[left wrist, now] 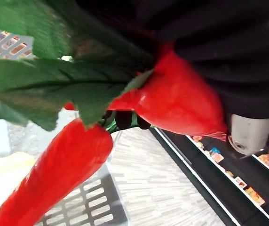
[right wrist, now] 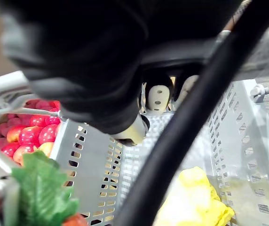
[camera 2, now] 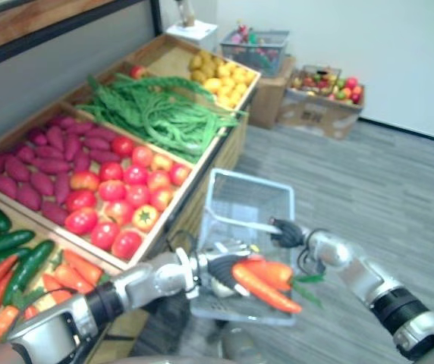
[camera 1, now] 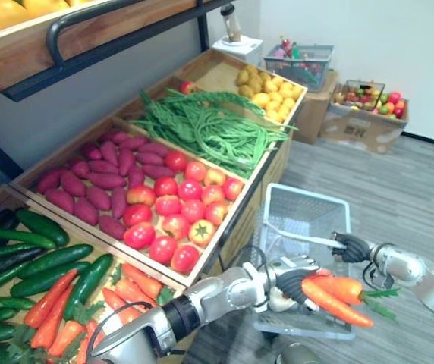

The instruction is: Pick vegetable in the basket

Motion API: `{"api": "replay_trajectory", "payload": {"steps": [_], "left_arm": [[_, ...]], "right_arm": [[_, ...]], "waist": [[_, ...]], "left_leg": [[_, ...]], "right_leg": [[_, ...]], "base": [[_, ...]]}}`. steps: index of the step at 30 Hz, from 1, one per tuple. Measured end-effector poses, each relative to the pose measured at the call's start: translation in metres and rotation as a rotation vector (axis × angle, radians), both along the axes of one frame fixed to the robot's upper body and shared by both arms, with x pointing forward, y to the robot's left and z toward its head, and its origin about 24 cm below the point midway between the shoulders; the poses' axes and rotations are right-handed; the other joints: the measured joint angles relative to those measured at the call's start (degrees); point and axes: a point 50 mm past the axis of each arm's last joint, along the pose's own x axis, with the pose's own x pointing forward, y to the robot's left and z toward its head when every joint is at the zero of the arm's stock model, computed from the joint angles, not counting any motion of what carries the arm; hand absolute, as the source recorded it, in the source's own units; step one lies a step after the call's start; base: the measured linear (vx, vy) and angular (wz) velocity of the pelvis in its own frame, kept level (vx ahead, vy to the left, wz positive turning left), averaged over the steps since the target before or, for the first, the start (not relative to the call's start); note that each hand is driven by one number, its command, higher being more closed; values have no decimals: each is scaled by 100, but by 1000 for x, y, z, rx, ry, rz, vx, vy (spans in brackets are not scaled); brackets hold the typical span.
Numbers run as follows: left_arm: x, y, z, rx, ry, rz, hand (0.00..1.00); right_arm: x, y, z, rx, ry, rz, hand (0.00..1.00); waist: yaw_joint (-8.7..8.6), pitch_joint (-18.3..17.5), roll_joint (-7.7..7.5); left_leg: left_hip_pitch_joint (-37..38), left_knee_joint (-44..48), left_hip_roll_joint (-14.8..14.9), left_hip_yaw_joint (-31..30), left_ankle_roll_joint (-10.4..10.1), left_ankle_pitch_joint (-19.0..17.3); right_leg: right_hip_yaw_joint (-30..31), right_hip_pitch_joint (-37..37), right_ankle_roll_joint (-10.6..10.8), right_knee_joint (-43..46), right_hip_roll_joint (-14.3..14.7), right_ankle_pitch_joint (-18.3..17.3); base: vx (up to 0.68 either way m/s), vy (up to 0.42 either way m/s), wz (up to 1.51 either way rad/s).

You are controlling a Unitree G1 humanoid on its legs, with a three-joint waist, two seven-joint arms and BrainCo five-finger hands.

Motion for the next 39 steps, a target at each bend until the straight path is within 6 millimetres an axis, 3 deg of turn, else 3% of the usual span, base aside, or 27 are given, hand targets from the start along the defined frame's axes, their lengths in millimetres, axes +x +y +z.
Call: {"api": "replay_trajectory", "payload": {"steps": [11,17,18,30,39], "left_arm": [[13,-3,-27,133,44,71,100],[30,14,-37,192,49,198,100],[31,15,-39,202,46,205,0],[37,21,-50,320,12,234,0],[45,17,-41,329,-21,215,0]], "right_arm": [[5,12,7,93,39,27,100],[8,27,16,124,63,90,100],[8,28,16,123,65,96,100],[6,22,21,133,103,95,100],[5,21,20,133,108,87,100]], "waist": [[-50,1,-103],[-113,6,-152],[-117,6,-160],[-185,23,-201],[-181,178,-198]], "left_leg": [[38,69,0,103,1,0],[56,73,-40,271,1,0],[58,74,-39,276,1,0],[64,96,-33,352,2,1],[3,111,-10,204,2,1]], "right_leg": [[143,-20,45,20,59,34],[324,-95,67,42,129,50],[331,-96,67,42,136,50],[383,-106,72,42,162,62],[274,-102,72,39,97,61]], "base": [[-3,-43,-7],[-4,-44,-16],[-2,-44,-7],[0,-46,-3],[-20,-62,8]]}}
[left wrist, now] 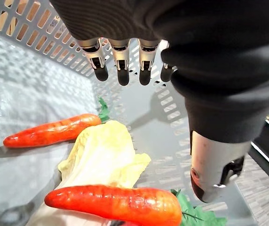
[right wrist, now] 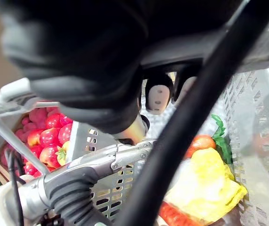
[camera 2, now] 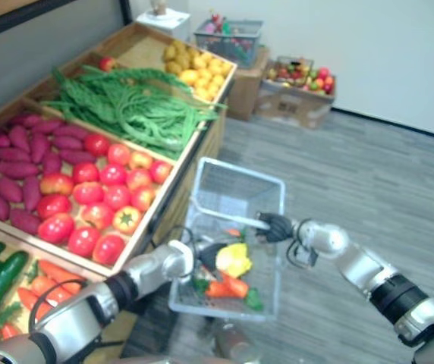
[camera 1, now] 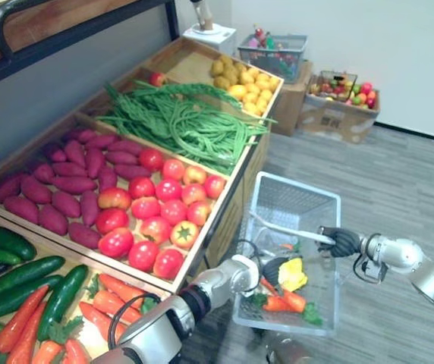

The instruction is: Pick vegetable in the basket

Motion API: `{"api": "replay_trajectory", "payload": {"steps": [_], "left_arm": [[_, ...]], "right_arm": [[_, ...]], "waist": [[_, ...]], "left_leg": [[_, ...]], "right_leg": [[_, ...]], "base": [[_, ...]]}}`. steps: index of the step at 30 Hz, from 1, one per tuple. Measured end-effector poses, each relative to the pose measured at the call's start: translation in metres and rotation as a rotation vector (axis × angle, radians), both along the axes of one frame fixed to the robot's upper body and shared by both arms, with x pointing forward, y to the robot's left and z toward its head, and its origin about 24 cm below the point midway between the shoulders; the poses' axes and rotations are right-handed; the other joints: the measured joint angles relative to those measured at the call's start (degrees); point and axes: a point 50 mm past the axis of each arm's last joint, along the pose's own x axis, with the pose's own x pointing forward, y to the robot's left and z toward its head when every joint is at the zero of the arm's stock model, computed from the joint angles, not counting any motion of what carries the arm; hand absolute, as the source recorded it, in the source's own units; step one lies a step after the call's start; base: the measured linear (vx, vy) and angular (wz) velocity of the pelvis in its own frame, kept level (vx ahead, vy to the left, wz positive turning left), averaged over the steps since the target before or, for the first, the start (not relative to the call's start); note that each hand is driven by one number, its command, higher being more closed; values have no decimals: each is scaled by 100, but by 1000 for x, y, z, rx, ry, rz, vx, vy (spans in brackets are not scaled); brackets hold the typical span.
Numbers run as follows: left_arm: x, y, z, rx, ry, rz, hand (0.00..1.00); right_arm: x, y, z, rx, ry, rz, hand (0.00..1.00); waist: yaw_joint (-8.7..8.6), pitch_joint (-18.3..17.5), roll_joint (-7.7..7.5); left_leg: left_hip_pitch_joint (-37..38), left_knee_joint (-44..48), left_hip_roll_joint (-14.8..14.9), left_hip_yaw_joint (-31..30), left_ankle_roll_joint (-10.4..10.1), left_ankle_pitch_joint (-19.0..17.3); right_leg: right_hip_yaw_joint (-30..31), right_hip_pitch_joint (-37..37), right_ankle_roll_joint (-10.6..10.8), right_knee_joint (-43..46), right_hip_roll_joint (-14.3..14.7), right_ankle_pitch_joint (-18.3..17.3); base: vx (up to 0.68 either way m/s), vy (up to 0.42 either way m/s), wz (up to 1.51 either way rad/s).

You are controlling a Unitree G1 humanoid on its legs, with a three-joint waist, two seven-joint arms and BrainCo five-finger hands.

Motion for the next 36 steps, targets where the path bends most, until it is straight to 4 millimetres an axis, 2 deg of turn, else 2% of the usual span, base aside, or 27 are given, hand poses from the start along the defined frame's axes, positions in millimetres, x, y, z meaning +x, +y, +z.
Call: {"api": "replay_trajectory", "payload": {"steps": [3,5,7,9,11,13,15,18,20,24,26,27,30,34,36], "left_arm": [[-1,-9,9,-10,-22,-48,0],[-10,-29,33,-107,-81,-136,0],[-15,-36,46,-164,-90,-164,0],[-24,-32,55,-212,-58,-197,0],[-40,-33,69,-318,-47,-249,0],[-69,-32,88,-476,4,-345,0],[-83,-26,97,-560,51,-373,0],[-93,-7,101,-612,99,-353,0],[-94,20,102,-628,109,-274,0],[-91,55,114,-674,24,-119,0],[-87,87,121,-759,-72,83,0],[-86,96,122,-777,-101,140,0],[-81,135,127,-855,-241,406,0],[-84,162,125,-1003,-359,671,0],[-87,190,111,-1030,-418,897,0]], "right_arm": [[-5,-7,-5,9,12,-37,100],[-11,-20,-17,11,29,-112,100],[-16,-30,-28,13,37,-182,100],[-20,-42,-44,37,26,-315,100],[-26,-54,-57,65,24,-438,100],[-39,-70,-79,90,56,-620,100],[-54,-83,-94,96,75,-755,100],[-79,-99,-115,150,114,-971,100],[-110,-111,-142,201,172,-1214,100],[-154,-112,-177,226,295,-1484,100],[-184,-105,-197,223,401,-1634,100],[-191,-101,-202,219,429,-1659,100],[-224,-80,-221,196,575,-1741,100],[-260,-57,-233,172,703,-1806,100],[-270,-50,-236,178,739,-1831,100]], "waist": [[44,27,16],[141,30,20],[197,31,22],[292,37,27],[336,35,31],[506,35,30],[620,26,38],[688,-12,32],[779,-52,46],[910,-245,29],[943,-319,-28],[956,-383,13],[1122,-440,-47],[1252,-532,-151],[1267,-540,-187]], "left_leg": [[-94,-18,19,-182,0,0],[-217,-41,40,-473,2,0],[-281,-37,62,-671,4,1],[-378,-41,83,-996,25,-9],[-479,-40,80,-1246,55,-26],[-601,-27,64,-1612,86,-42],[-720,8,50,-1930,125,-35],[-1053,75,4,-2483,237,1],[-1300,57,-97,-3026,335,101],[-1553,-80,-252,-3578,416,249],[-1684,-177,-399,-3958,478,334],[-1733,-209,-433,-4047,489,361],[-1896,-298,-576,-4509,553,492],[-2209,-347,-719,-5148,615,640],[-2277,-388,-767,-5490,631,747]], "right_leg": [[-169,3,0,-13,-84,0],[-436,29,-1,-9,-210,0],[-624,88,-1,-10,-304,0],[-898,201,-3,-27,-443,-4],[-1114,241,-11,-33,-559,-12],[-1451,368,-20,-87,-739,-19],[-1713,490,-26,-150,-887,-24],[-2180,547,-77,-203,-1132,-60],[-2646,662,-70,-302,-1322,-55],[-3121,786,-41,-409,-1498,-36],[-3464,921,-14,-504,-1637,-58],[-3544,930,-14,-524,-1665,-58],[-3946,1023,33,-531,-1804,-98],[-4554,1162,78,-525,-1945,-195],[-4891,1291,26,-530,-1963,-228]], "base": [[-40,-72,37],[-68,-79,57],[-92,-79,67],[-105,-69,71],[-110,-48,65],[-127,-44,85],[-108,-34,86],[-80,-26,92],[-26,-19,101],[4,-16,76],[7,12,82],[5,9,77],[2,-1,67],[-8,-7,89],[12,-18,76]]}}
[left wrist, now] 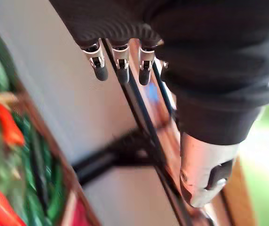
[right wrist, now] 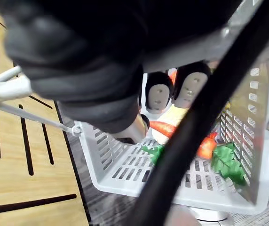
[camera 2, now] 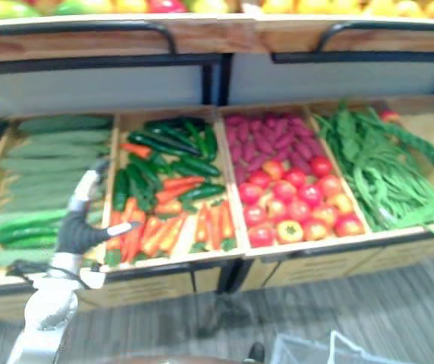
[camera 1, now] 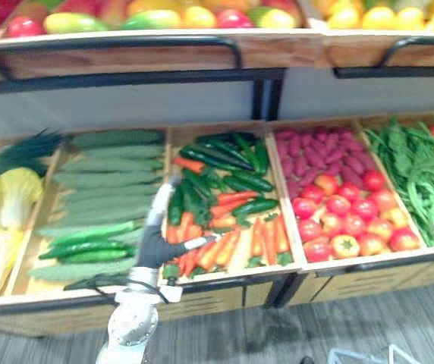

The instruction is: Pick vegetable in the basket

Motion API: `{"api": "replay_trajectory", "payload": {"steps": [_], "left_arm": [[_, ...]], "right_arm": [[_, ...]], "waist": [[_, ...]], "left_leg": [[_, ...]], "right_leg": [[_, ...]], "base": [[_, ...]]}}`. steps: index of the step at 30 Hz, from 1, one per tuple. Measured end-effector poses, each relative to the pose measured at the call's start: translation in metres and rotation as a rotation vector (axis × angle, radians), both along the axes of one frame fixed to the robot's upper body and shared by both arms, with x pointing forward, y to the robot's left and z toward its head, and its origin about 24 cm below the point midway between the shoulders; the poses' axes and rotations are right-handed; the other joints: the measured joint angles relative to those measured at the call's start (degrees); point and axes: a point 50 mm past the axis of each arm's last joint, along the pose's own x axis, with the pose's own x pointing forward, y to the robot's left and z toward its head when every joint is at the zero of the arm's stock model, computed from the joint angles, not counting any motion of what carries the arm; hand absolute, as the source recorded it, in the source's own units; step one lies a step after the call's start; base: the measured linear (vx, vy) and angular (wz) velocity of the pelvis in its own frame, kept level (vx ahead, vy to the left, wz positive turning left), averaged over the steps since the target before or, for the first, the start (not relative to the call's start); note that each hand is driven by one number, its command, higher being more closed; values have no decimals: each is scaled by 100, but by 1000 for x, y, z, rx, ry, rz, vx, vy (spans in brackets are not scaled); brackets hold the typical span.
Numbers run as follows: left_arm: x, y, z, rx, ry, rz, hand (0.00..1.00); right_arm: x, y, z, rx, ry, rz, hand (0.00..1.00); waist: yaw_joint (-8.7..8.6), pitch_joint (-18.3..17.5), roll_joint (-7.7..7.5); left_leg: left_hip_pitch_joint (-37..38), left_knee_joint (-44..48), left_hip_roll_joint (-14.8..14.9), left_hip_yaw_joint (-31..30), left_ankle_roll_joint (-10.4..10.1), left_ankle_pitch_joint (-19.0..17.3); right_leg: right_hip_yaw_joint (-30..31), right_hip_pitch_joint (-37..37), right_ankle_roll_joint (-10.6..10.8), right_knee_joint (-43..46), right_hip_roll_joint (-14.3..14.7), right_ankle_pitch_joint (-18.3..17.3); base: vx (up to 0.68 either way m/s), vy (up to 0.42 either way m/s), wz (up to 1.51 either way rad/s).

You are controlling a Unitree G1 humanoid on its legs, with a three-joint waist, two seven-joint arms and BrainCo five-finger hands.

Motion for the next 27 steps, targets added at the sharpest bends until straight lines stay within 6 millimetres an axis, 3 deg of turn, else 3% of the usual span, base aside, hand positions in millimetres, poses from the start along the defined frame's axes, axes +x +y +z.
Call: {"api": "replay_trajectory", "payload": {"steps": [1,2,6,13,18,21,25,27], "left_arm": [[-1,8,-7,-8,29,52,0],[-5,28,-27,-37,108,175,0],[-23,57,-81,-127,326,436,0],[-85,77,-171,-240,713,793,0],[-150,67,-226,-317,1071,948,0],[-183,49,-248,-390,1295,923,0],[-200,35,-259,-522,1432,862,0],[-197,30,-263,-572,1460,805,0]], "right_arm": [[-1,1,0,3,2,-4,100],[-3,3,-1,5,6,-13,100],[-3,6,-1,0,3,-6,100],[1,15,-2,-9,-4,53,100],[2,20,-3,-31,-6,41,100],[1,19,-3,-32,1,37,100],[4,19,-3,-30,4,62,100],[8,20,-4,-27,1,87,100]], "waist": [[11,-6,-6],[20,-39,-12],[60,-46,-12],[49,-139,-15],[-30,-242,-21],[-56,-244,-9],[-82,-240,-3],[-128,-227,15]], "left_leg": [[7,-45,-8,-55,-5,39],[5,-130,-23,-161,-10,100],[12,-352,-47,-365,-56,259],[125,-683,-32,-497,-94,465],[254,-939,-33,-544,-100,500],[360,-1046,-24,-515,-144,548],[472,-1056,-13,-432,-113,572],[520,-1088,-14,-398,-117,567]], "right_leg": [[-67,28,-37,1,0,-23],[-163,56,-85,5,2,-55],[-376,107,-151,-2,9,-103],[-557,204,-133,-8,44,-171],[-554,212,-51,-17,67,-246],[-494,211,-38,-16,90,-255],[-374,211,6,-14,109,-227],[-345,209,12,-15,109,-224]], "base": [[-7,-36,53],[-14,-30,34],[-19,-32,28],[-14,-31,11],[8,-11,-1],[56,-8,-7],[73,0,-14],[17,2,-7]]}}
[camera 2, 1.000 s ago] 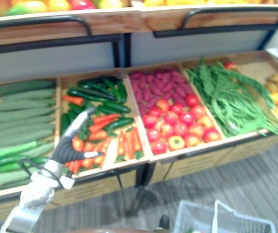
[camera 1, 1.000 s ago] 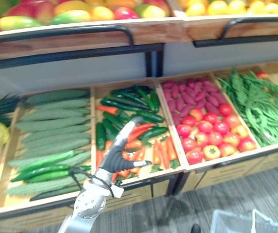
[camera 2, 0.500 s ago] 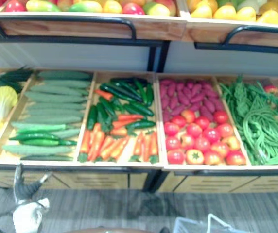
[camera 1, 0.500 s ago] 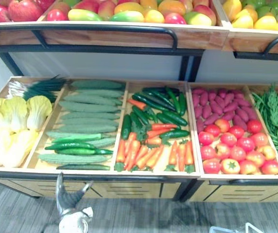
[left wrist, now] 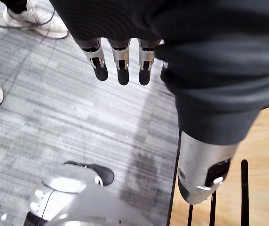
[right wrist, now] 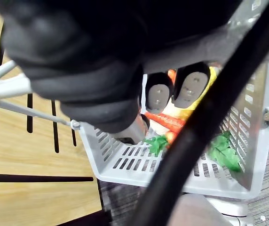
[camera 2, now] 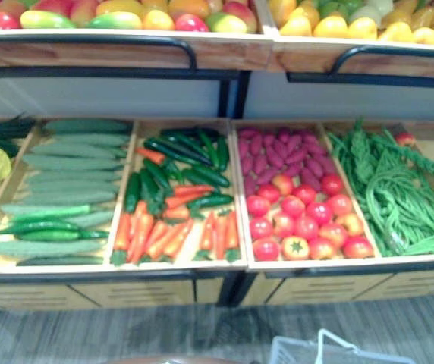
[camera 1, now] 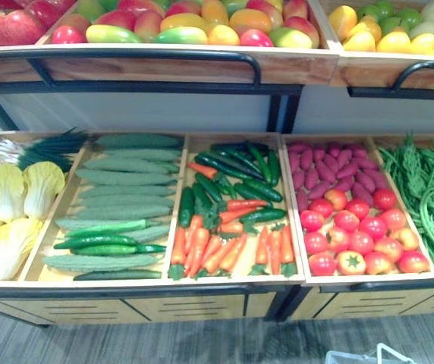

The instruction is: Pick vegetable in the basket

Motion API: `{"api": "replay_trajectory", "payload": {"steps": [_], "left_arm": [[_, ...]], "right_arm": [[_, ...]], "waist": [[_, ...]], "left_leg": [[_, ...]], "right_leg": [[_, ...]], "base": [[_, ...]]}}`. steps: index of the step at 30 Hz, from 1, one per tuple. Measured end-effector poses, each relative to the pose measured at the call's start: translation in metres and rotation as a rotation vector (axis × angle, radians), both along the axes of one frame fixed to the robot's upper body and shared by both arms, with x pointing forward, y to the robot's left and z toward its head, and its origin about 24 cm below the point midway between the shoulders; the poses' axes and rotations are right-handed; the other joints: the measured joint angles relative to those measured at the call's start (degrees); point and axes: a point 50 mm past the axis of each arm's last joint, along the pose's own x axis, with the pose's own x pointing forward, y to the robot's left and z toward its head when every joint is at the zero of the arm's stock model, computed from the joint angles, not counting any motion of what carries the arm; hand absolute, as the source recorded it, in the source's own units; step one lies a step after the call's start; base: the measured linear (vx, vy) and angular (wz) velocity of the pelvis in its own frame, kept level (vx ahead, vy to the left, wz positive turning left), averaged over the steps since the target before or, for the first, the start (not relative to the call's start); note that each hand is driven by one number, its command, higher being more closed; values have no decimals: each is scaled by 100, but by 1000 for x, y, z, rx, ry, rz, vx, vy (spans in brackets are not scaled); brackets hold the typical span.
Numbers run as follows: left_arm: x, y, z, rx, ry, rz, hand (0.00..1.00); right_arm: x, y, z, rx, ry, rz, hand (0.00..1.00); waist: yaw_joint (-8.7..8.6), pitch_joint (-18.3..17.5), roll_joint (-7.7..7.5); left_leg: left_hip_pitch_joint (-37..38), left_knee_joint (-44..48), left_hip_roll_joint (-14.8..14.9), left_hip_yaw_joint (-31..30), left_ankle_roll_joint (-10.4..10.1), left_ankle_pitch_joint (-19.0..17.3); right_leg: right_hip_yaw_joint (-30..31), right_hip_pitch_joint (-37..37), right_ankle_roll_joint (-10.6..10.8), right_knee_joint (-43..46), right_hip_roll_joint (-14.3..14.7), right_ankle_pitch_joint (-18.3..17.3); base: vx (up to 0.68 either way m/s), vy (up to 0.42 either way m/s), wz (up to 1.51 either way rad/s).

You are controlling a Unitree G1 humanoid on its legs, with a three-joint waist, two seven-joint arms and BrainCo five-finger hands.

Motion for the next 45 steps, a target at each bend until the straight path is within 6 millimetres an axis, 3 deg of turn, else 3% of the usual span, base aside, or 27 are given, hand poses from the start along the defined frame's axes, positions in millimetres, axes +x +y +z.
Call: {"api": "replay_trajectory", "payload": {"steps": [5,14,17,19,22,24,25,26,27,28,31,34,35,36,37,38,39,40,41,42,43,44,45], "left_arm": [[13,-3,-3,-75,-25,-70,0],[23,-8,-4,-104,-32,-161,0],[26,-10,-4,-108,-35,-175,0],[32,-14,-5,-116,-44,-202,0],[42,-12,-4,-107,-55,-234,0],[49,-7,-3,-91,-53,-278,0],[52,-5,-2,-84,-52,-301,0],[57,-8,-2,-86,-64,-314,0],[61,-8,-2,-81,-74,-322,0],[77,-7,2,-63,-118,-347,0],[74,-8,2,-65,-109,-364,0],[69,-7,1,-62,-98,-364,0],[70,-3,3,-50,-101,-366,0],[70,-1,3,-44,-101,-366,0],[75,-1,4,-41,-111,-368,0],[78,-7,3,-58,-115,-368,0],[77,-11,1,-70,-115,-366,0],[77,-14,1,-81,-123,-355,0],[81,-7,3,-62,-129,-354,0],[89,-4,5,-45,-145,-336,0],[89,-6,4,-52,-144,-334,0],[84,-6,3,-55,-136,-322,0],[81,-6,3,-53,-133,-307,0]], "right_arm": [[10,1,0,15,-14,37,100],[15,1,0,29,-12,100,100],[16,-1,0,23,-14,99,100],[16,-6,2,10,-17,92,100],[19,-7,3,9,-40,77,100],[27,-5,3,11,-68,92,100],[35,-3,4,9,-90,118,100],[46,-3,6,4,-116,143,100],[54,-2,7,7,-134,148,100],[55,6,4,40,-131,125,100],[47,10,1,65,-100,96,100],[46,11,0,65,-92,97,100],[45,10,0,60,-76,112,100],[46,11,0,60,-71,122,100],[49,11,0,59,-75,129,100],[56,6,3,41,-88,142,100],[56,2,4,30,-86,143,100],[59,-3,5,12,-90,149,100],[61,-2,5,15,-86,149,100],[67,1,5,22,-94,178,100],[67,0,6,17,-93,181,100],[61,0,5,16,-78,186,100],[51,-4,4,9,-54,179,100]], "waist": [[-75,26,21],[-59,174,31],[-71,268,67],[-82,368,168],[-160,451,135],[-181,506,77],[-208,586,69],[-192,673,242],[-235,769,236],[-228,929,164],[-207,951,164],[-184,972,78],[-158,921,-49],[-150,887,-113],[-146,892,-122],[-119,867,121],[-65,789,227],[-37,706,246],[-63,727,103],[-66,885,50],[-89,924,157],[-133,961,216],[-195,944,251]], "left_leg": [[27,-20,4,126,-6,-17],[205,-24,36,400,-29,-100],[108,494,62,433,-3,-411],[-53,1155,136,432,48,-780],[-158,1602,147,727,178,-1055],[-204,1675,168,1184,279,-1176],[-206,1665,234,1514,393,-1212],[-198,1588,377,1998,561,-1124],[-208,1590,429,2138,606,-1077],[-138,1367,471,2537,640,-853],[104,931,541,3166,689,-514],[192,863,570,3819,654,-367],[106,1125,680,4284,632,-354],[40,1306,771,4419,630,-352],[-35,1477,938,4522,615,-349],[-304,1550,1196,4427,561,-359],[-395,1302,1136,4295,555,-354],[-378,1087,1163,4450,432,-47],[-433,1261,1152,4559,414,-15],[-429,1675,1430,4808,400,-13],[-400,1877,1660,4824,382,12],[-463,2502,2154,4778,375,16],[-418,2466,2196,4581,248,-58]], "right_leg": [[133,-59,10,0,7,9],[408,-86,13,-1,41,7],[511,-43,39,65,21,-16],[633,-162,82,542,-36,-169],[1117,-659,22,1272,-133,-184],[1572,-1089,-139,1409,-73,210],[1754,-1253,-175,1161,33,819],[1853,-1303,-60,617,181,1570],[1704,-1334,-83,762,216,1515],[790,-1532,-718,2398,56,164],[12,-1177,-848,3817,-166,-794],[-241,-579,-811,4443,-746,-951],[-409,-246,-791,4277,-1235,-832],[-451,-219,-744,4081,-1330,-821],[-548,-270,-627,3902,-1195,-909],[-749,-355,-644,3257,-674,-896],[-690,-386,-634,2872,-519,-910],[-828,-454,-247,2813,-589,-1321],[-826,-459,12,2682,-681,-1520],[-841,-315,154,2117,-359,-1707],[-801,-234,41,1946,-155,-1611],[-753,108,-86,1559,159,-1514],[-660,329,-129,1369,268,-1487]], "base": [[-4,1,-13],[-16,-2,-15],[-2,18,-20],[-13,65,-24],[-84,125,-63],[-218,158,-119],[-341,208,-165],[-251,135,-154],[-396,218,-156],[-232,127,-104],[-160,85,-105],[-126,-95,-141],[-133,-292,-155],[-111,-325,-160],[-117,-355,-150],[-138,-341,-151],[-289,-435,-189],[-206,-323,-129],[-154,-552,-151],[8,-438,-97],[-4,-421,-97],[-61,-301,-54],[-73,-251,-51]]}}
